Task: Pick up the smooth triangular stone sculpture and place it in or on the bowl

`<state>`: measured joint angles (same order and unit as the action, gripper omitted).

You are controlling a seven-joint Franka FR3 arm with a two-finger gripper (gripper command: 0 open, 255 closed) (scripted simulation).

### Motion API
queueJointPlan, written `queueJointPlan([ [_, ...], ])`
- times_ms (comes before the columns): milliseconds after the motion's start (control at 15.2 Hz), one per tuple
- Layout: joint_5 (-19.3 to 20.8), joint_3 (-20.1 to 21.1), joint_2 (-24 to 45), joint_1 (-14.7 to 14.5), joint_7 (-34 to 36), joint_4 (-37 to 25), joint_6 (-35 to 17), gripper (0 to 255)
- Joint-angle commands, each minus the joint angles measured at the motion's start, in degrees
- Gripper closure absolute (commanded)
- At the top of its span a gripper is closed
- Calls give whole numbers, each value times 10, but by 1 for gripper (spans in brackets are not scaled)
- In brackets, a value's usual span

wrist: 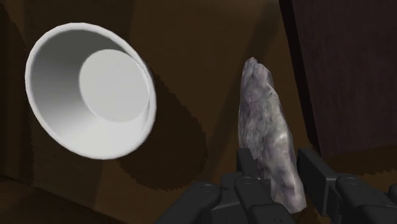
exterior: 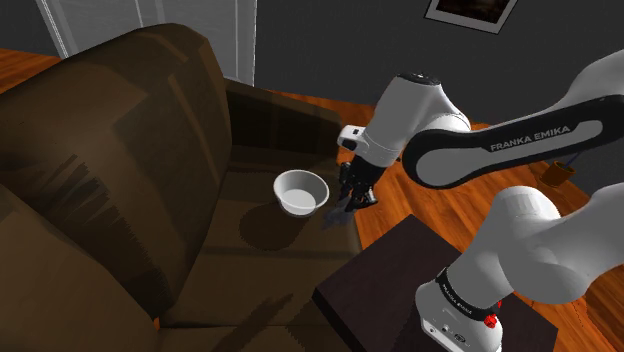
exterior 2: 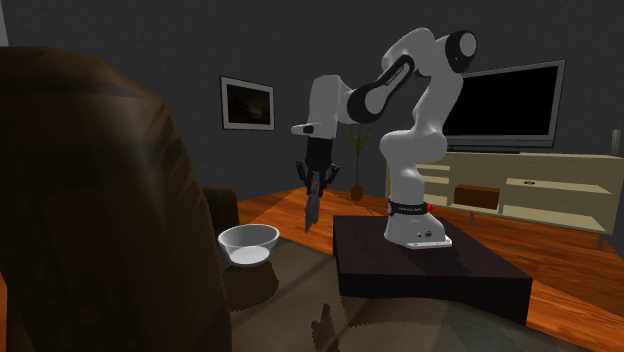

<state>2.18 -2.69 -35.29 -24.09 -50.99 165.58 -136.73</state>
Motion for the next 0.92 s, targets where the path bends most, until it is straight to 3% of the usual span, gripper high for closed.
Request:
queueJointPlan([
  [0,0,0,-11,0,0,-10,22,255],
  [66,-1,0,-16,0,0,-14,30,255],
  [462,11,-49,105,21,-62,-126,21,255],
  [858,-3,-91,217,28,-124,-253,35,255],
])
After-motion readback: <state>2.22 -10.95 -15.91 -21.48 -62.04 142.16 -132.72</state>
